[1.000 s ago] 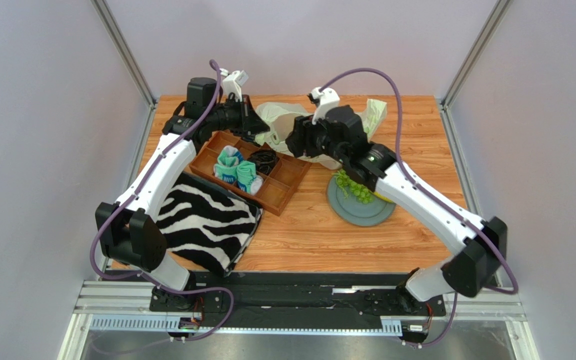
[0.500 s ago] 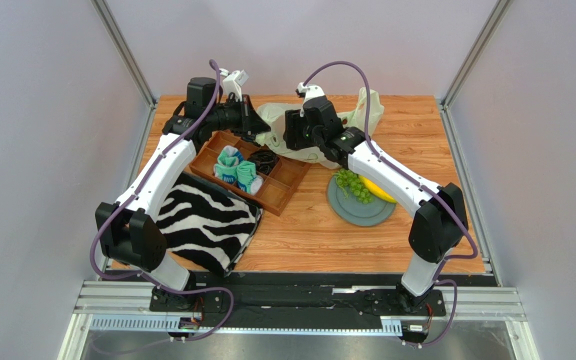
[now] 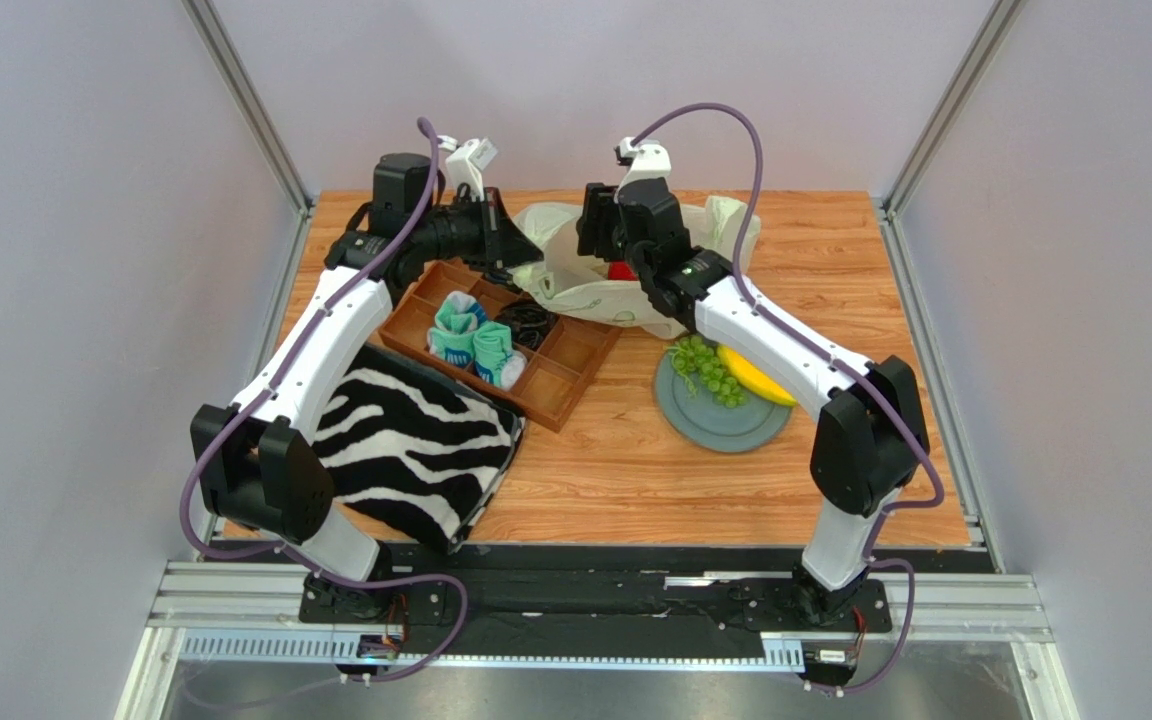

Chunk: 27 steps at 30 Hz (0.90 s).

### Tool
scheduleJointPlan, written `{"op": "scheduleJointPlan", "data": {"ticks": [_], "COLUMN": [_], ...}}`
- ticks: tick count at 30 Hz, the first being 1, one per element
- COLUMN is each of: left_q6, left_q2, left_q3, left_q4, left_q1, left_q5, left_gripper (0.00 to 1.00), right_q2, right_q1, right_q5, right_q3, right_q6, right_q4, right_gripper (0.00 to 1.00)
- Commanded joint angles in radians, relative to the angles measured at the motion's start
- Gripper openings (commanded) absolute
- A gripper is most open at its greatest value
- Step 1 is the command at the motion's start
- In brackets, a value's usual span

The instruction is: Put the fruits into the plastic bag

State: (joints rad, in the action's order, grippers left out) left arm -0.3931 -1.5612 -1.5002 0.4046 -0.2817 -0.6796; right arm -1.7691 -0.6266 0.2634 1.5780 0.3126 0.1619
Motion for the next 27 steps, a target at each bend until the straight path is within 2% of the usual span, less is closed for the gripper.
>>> {"op": "scheduleJointPlan", "data": {"ticks": [1, 10, 18, 21, 25, 27], "left_q6": [-0.009, -0.016, -0.024, -0.026, -0.027, -0.027], "left_q2": [0.015, 0.016, 0.006, 0.003, 0.000, 0.000], "left_q3": [0.001, 0.005, 0.009, 0.009, 0.011, 0.011], "left_q4": [-0.041, -0.047, -0.055, -0.056, -0.058, -0.059], "left_q1": [-0.001, 0.007, 0.010, 0.012, 0.013, 0.015], "left_q5": [-0.024, -0.031, -0.041, -0.041, -0.043, -0.044], "left_gripper": [0.00, 0.00, 0.00, 0.00, 0.00, 0.00], "right_q2": [-0.061, -0.156, -0.234, -0.247, -0.251, -0.253], "right_q1": [0.002, 0.004, 0.037, 0.044, 0.051, 0.056], "right_q5": [0.121, 0.296, 0.313, 0.306, 0.284, 0.278], "right_q3": [-0.006, 0.002, 0.050, 0.063, 0.073, 0.079], "right_q6": [-0.039, -0.093, -0.066, -0.064, -0.056, -0.055], "right_q4": [-0.111, -0.052, -0.007, -0.001, 0.010, 0.014], "right_gripper": [0.32, 0.32, 0.37, 0.45, 0.75, 0.80]}}
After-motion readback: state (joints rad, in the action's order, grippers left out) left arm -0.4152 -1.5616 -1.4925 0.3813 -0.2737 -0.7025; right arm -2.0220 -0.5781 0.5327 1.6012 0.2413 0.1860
